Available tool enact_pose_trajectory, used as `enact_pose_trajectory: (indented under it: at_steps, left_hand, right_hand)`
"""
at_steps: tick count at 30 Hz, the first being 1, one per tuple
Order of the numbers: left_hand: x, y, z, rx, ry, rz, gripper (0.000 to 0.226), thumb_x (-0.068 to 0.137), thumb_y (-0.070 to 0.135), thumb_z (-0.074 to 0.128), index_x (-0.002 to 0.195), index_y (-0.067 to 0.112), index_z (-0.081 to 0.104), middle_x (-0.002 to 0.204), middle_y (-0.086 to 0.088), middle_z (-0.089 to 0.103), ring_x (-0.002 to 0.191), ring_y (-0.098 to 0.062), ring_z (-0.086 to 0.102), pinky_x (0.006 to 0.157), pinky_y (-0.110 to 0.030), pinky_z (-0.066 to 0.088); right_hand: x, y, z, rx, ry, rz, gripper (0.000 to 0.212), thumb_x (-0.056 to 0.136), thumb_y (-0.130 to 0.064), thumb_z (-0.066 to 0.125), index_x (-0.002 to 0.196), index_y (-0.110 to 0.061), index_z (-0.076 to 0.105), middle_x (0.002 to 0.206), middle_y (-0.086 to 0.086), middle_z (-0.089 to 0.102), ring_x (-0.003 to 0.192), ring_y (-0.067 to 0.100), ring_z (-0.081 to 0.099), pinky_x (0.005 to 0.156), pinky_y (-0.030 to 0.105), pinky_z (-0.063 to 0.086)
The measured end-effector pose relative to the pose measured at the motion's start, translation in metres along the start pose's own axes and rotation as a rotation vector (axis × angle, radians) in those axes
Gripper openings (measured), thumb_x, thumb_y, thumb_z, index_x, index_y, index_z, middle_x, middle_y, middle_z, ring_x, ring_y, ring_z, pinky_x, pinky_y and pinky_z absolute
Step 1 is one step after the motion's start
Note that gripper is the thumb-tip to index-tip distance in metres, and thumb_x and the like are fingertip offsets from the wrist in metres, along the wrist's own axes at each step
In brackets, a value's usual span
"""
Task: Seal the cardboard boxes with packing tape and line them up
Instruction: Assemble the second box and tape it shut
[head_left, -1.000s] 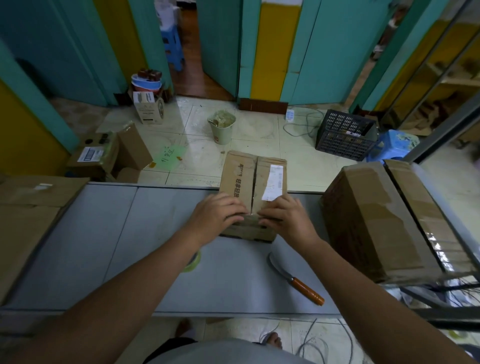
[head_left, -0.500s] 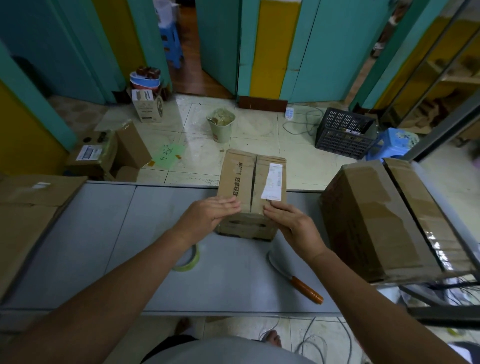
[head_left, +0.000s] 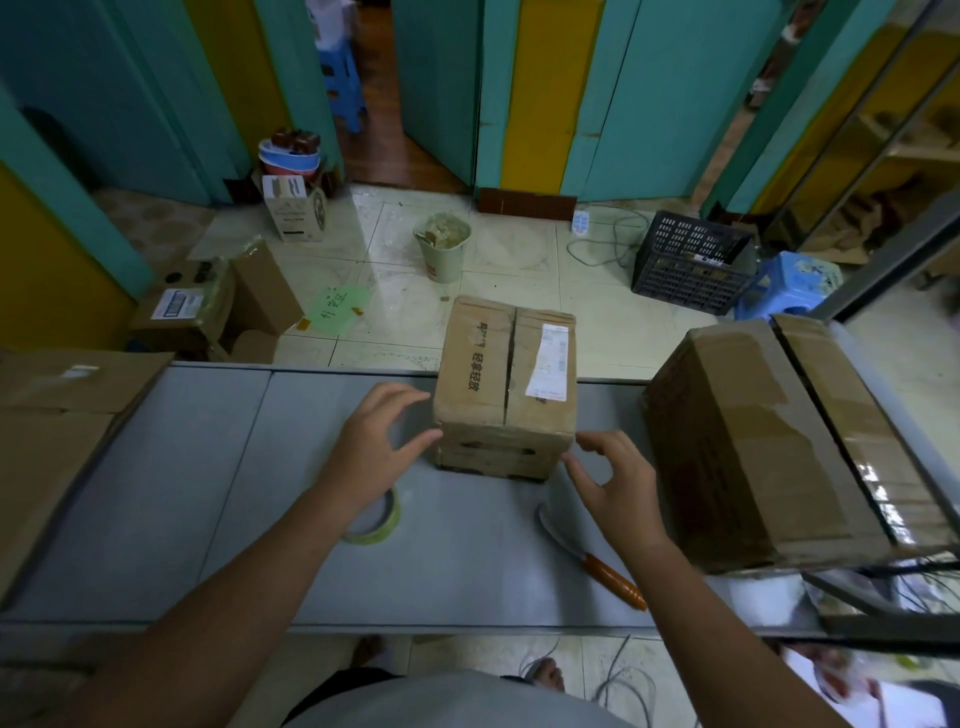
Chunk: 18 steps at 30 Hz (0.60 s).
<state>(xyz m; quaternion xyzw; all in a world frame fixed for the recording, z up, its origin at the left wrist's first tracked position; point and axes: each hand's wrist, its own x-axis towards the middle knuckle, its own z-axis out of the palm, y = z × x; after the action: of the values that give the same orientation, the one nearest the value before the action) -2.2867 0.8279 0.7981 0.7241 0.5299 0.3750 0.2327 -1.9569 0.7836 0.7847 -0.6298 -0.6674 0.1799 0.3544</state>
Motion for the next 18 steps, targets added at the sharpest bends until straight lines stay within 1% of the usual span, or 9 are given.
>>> enact_pose_trajectory:
  at_steps: [2,4,6,8,10,12,14,16,18]
  left_hand:
    - [-0.004,-0.001,0.000,-0.022,0.005,-0.046,0.046,0.085,0.026,0.089,0.125,0.014,0.069,0.122,0.002,0.062,0.108,-0.013,0.067,0.096,-0.029,0.060]
    - [-0.008,-0.002,0.001,-0.022,0.024,-0.054,0.039,0.085,0.024,0.089,0.116,0.013,0.068,0.111,0.002,0.064,0.102,-0.012,0.067,0.089,-0.031,0.063]
    - [-0.009,-0.002,0.001,-0.016,0.031,-0.073,0.029,0.087,0.024,0.087,0.106,0.013,0.069,0.102,0.003,0.067,0.098,-0.011,0.068,0.083,-0.036,0.065]
    - [-0.008,-0.002,0.000,0.006,0.011,-0.087,0.020,0.090,0.025,0.085,0.099,0.014,0.071,0.097,0.004,0.069,0.094,-0.011,0.070,0.079,-0.038,0.065]
    - [-0.006,0.000,0.000,0.028,-0.025,-0.067,0.015,0.092,0.024,0.083,0.097,0.014,0.073,0.094,0.006,0.070,0.091,-0.007,0.070,0.076,-0.035,0.065]
    - [-0.003,0.002,0.001,0.046,-0.051,-0.039,0.009,0.094,0.022,0.081,0.096,0.015,0.075,0.093,0.008,0.071,0.088,-0.005,0.069,0.074,-0.032,0.064]
    - [0.000,0.003,0.000,0.069,-0.064,-0.019,0.004,0.095,0.019,0.079,0.096,0.016,0.076,0.090,0.009,0.071,0.083,-0.004,0.068,0.071,-0.031,0.063]
    - [0.002,0.003,0.000,0.095,-0.076,-0.007,0.004,0.097,0.017,0.077,0.095,0.014,0.078,0.087,0.007,0.072,0.078,-0.005,0.067,0.071,-0.035,0.062]
    - [0.004,0.004,0.000,0.111,-0.101,-0.008,0.007,0.099,0.017,0.075,0.094,0.012,0.077,0.085,0.004,0.071,0.077,-0.011,0.067,0.071,-0.040,0.059]
  right_hand:
    - [-0.004,-0.006,0.001,0.033,-0.026,0.037,0.033,0.089,-0.035,0.079,0.118,-0.025,0.069,0.109,-0.013,0.065,0.104,0.000,0.062,0.091,0.025,0.057]
    - [-0.008,-0.012,0.001,0.042,-0.023,0.091,0.037,0.084,-0.054,0.073,0.115,-0.037,0.063,0.105,-0.024,0.061,0.104,-0.006,0.060,0.087,0.014,0.051]
    - [-0.007,-0.014,0.001,0.034,-0.008,0.138,0.037,0.082,-0.063,0.069,0.109,-0.040,0.062,0.100,-0.026,0.061,0.101,-0.006,0.060,0.082,0.011,0.049]
    - [-0.003,-0.016,0.001,0.014,-0.012,0.161,0.036,0.082,-0.067,0.066,0.103,-0.038,0.064,0.095,-0.024,0.063,0.095,-0.005,0.062,0.080,0.012,0.050]
    - [0.005,-0.016,0.000,-0.022,-0.031,0.170,0.033,0.086,-0.063,0.066,0.101,-0.033,0.070,0.091,-0.021,0.065,0.089,-0.006,0.063,0.078,0.013,0.052]
    - [0.012,-0.016,-0.001,-0.060,-0.056,0.156,0.019,0.092,-0.050,0.068,0.100,-0.032,0.072,0.087,-0.023,0.064,0.086,-0.008,0.062,0.077,0.015,0.055]
    - [0.016,-0.016,-0.003,-0.088,-0.079,0.125,0.013,0.095,-0.042,0.068,0.100,-0.031,0.073,0.085,-0.024,0.062,0.083,-0.009,0.062,0.075,0.013,0.053]
    - [0.018,-0.013,-0.004,-0.113,-0.088,0.084,0.014,0.096,-0.036,0.069,0.100,-0.024,0.076,0.086,-0.019,0.065,0.081,-0.003,0.063,0.074,0.015,0.051]
    - [0.019,-0.011,-0.003,-0.126,-0.108,0.085,0.015,0.098,-0.032,0.069,0.102,-0.019,0.076,0.089,-0.008,0.070,0.081,0.004,0.065,0.074,0.023,0.056]
